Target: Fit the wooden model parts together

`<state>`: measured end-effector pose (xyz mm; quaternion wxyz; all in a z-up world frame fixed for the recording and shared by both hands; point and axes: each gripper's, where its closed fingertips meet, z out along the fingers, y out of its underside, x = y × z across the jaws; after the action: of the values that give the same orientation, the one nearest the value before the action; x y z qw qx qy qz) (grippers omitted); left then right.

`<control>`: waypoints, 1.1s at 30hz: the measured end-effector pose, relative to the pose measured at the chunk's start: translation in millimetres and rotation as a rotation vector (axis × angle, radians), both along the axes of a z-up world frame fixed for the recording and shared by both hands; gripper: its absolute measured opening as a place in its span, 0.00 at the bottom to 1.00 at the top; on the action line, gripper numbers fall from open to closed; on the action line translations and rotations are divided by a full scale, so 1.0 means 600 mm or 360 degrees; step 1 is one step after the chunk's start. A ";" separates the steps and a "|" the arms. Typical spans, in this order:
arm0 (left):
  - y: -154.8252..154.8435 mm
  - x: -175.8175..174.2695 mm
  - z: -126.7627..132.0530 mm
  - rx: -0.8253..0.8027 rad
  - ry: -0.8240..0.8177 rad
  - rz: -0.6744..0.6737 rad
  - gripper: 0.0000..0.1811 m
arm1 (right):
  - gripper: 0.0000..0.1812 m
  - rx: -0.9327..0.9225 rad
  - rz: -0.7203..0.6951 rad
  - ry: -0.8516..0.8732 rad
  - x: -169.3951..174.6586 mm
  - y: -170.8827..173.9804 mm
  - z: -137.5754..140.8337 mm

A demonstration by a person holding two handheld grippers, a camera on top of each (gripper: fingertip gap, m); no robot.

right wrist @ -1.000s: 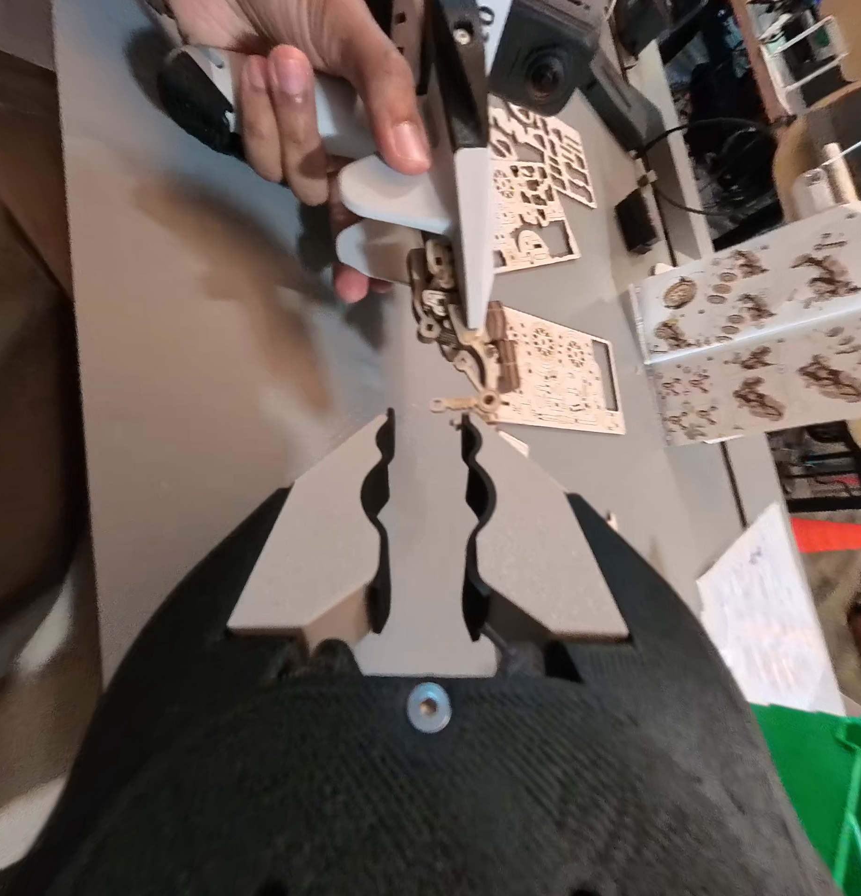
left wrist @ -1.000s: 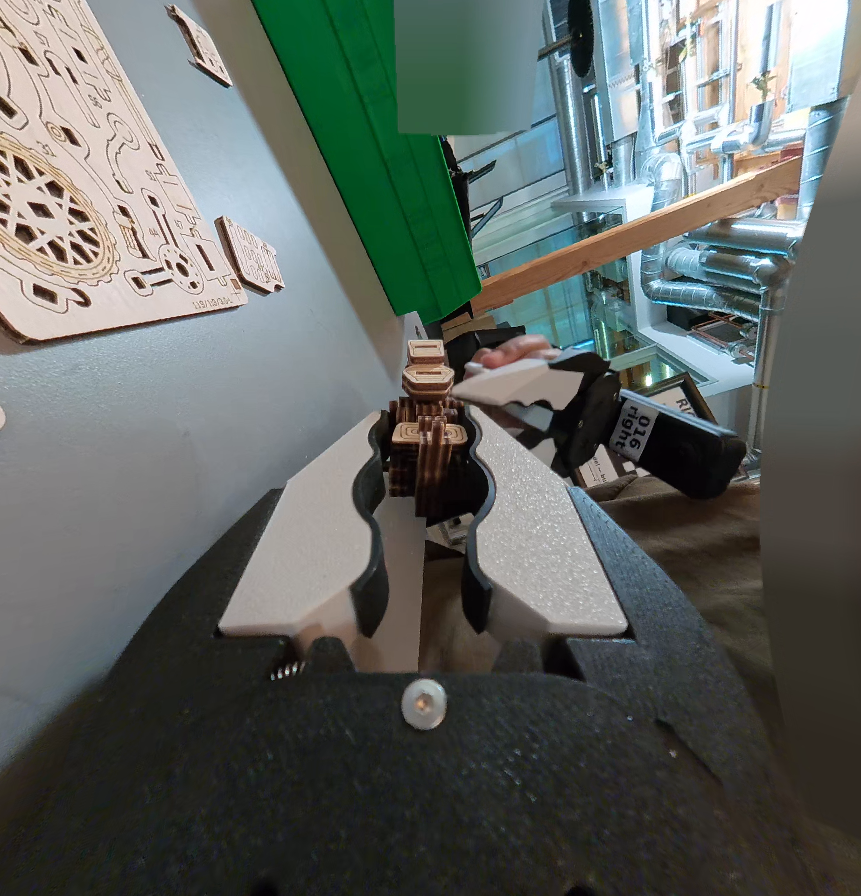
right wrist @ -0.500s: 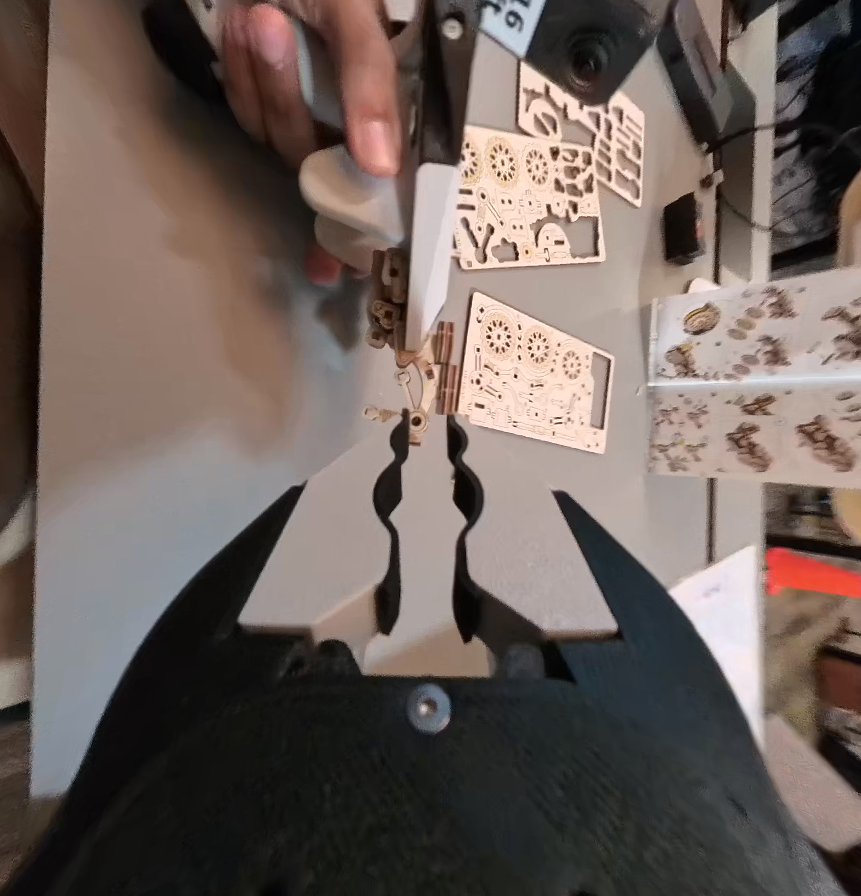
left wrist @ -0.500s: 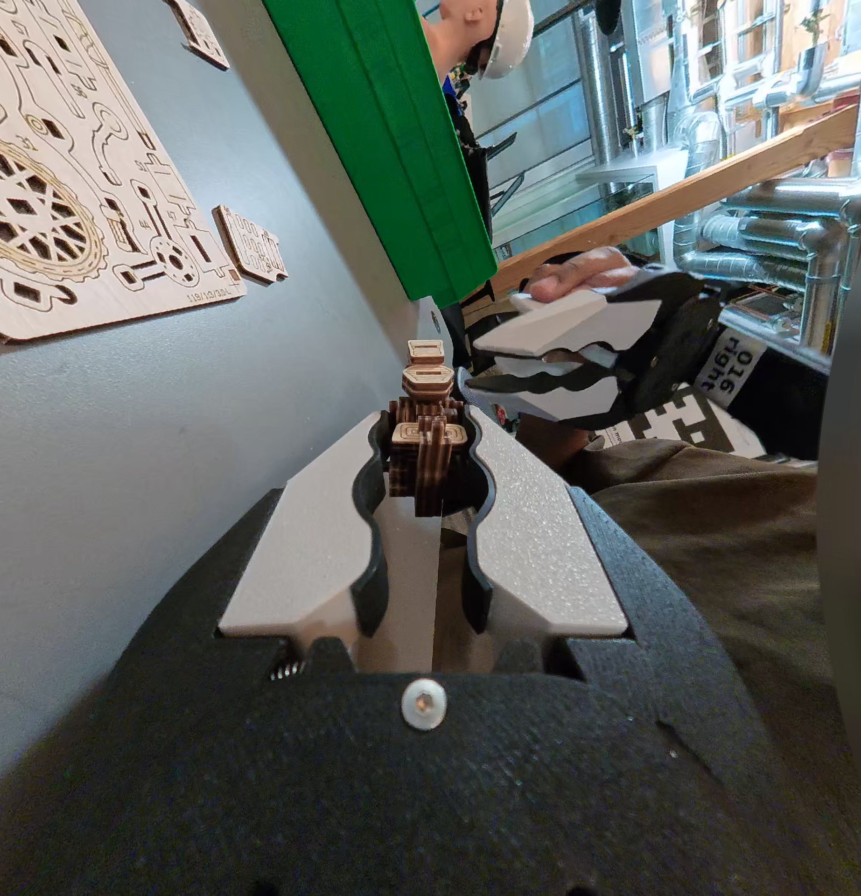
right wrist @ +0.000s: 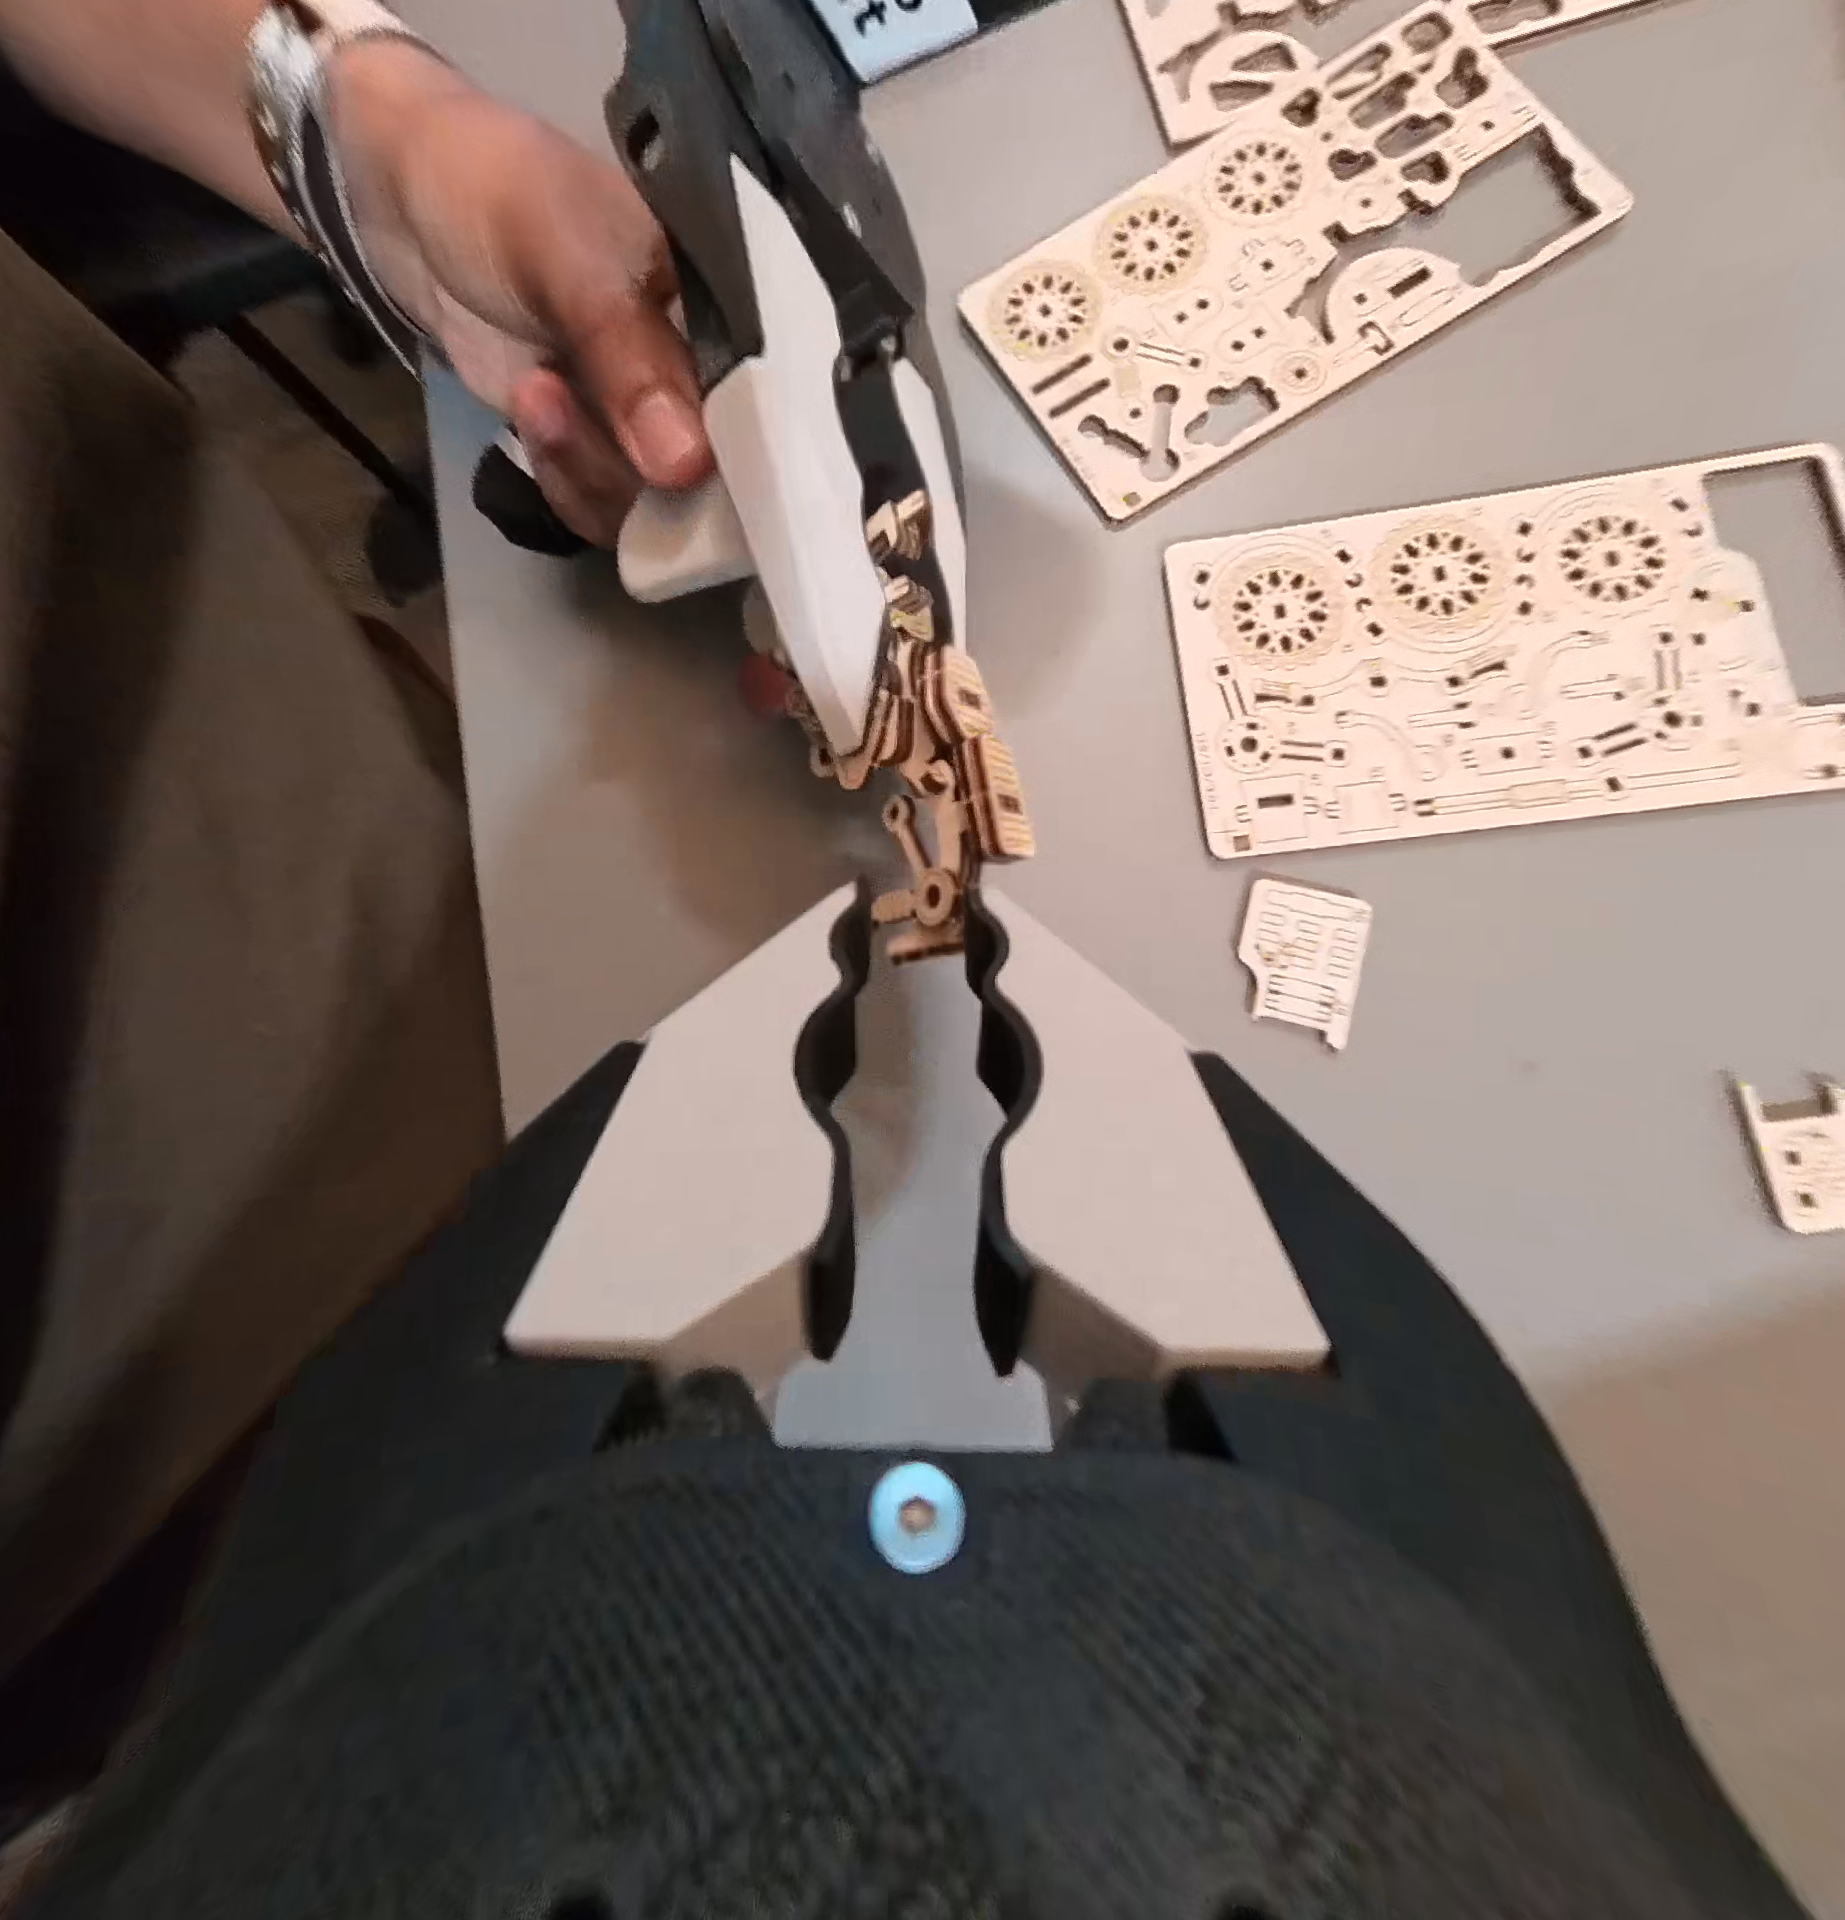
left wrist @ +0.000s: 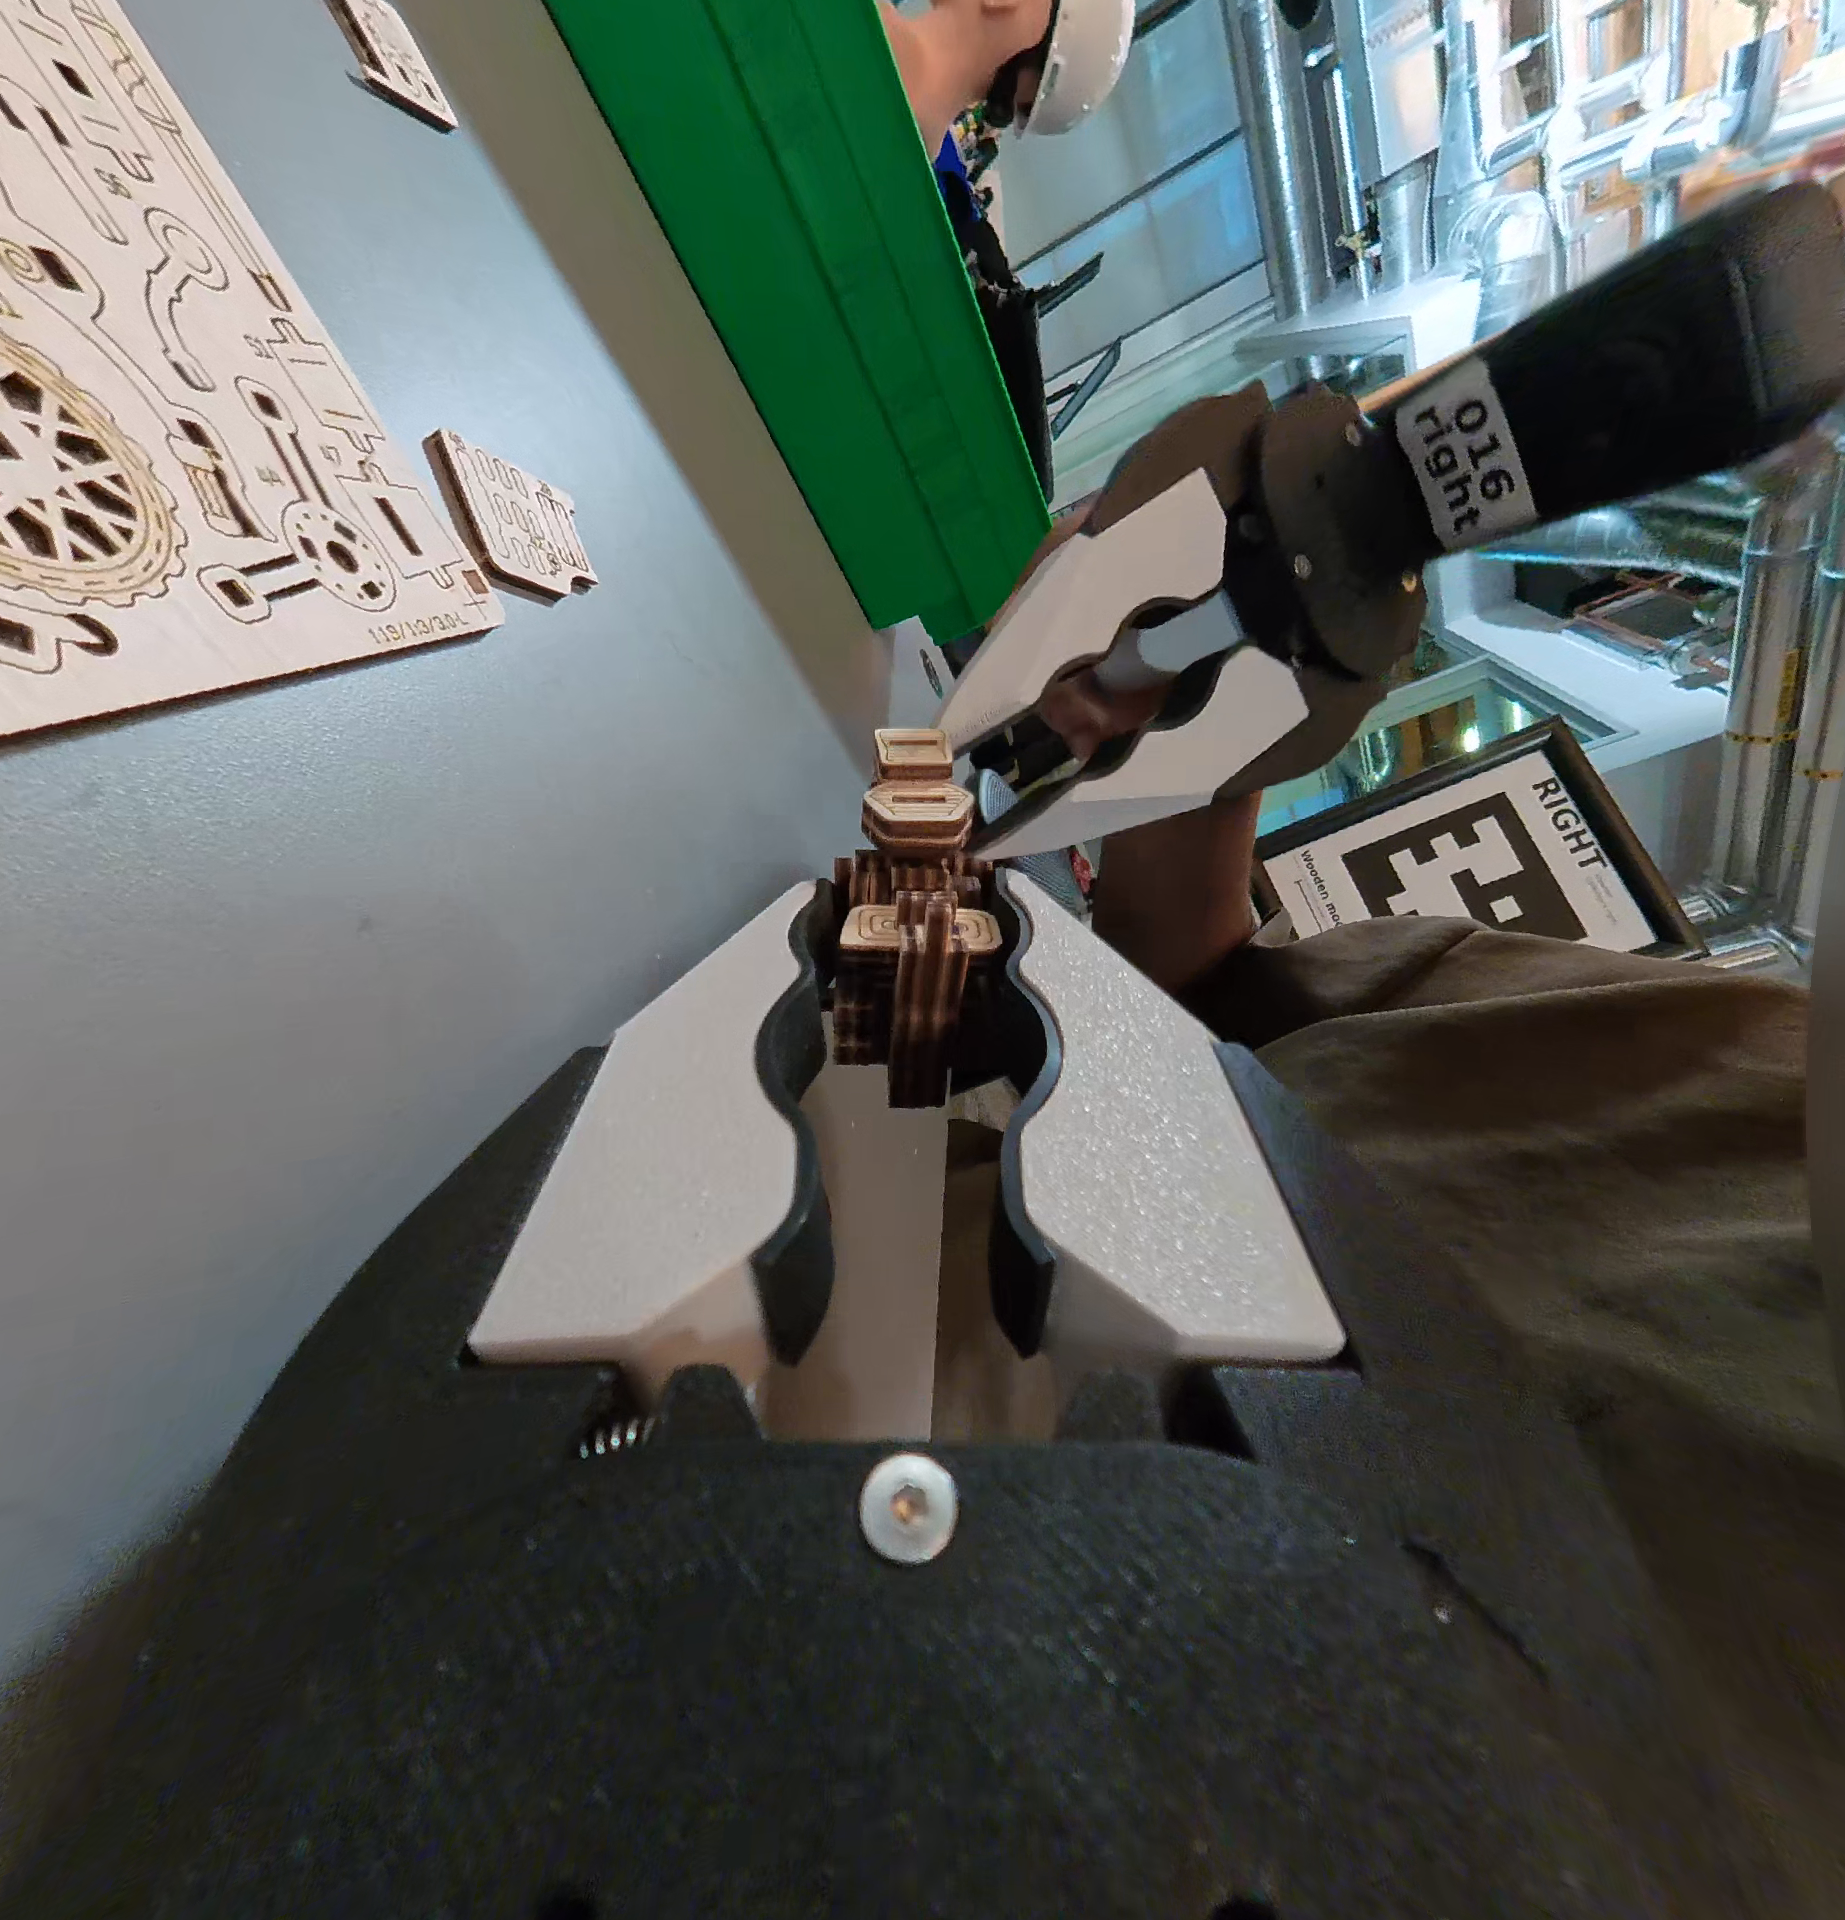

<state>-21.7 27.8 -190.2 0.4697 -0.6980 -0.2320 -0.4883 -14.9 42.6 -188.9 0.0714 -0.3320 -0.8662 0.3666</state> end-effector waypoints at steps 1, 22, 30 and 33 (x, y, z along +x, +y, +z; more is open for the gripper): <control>0.000 0.002 0.000 0.0002 0.0011 -0.0007 0.15 | 0.08 -0.0048 -0.0005 -0.0026 0.000 -0.001 0.002; 0.000 0.008 0.012 0.0081 0.0003 -0.0039 0.15 | 0.00 -0.1085 -0.0180 -0.0465 0.002 -0.001 0.045; 0.002 -0.004 0.012 0.0080 -0.0009 0.0033 0.15 | 0.00 -0.1268 -0.0242 -0.0438 -0.001 0.016 0.067; 0.003 -0.041 0.009 0.0057 -0.0007 0.0237 0.14 | 0.00 -0.1209 -0.0483 -0.0364 -0.007 0.044 0.050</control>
<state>-46.1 29.8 -184.7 0.5167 -0.6692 -0.2755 -0.4574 -19.3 69.0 -159.1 -0.0993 -0.4970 -0.6132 0.6059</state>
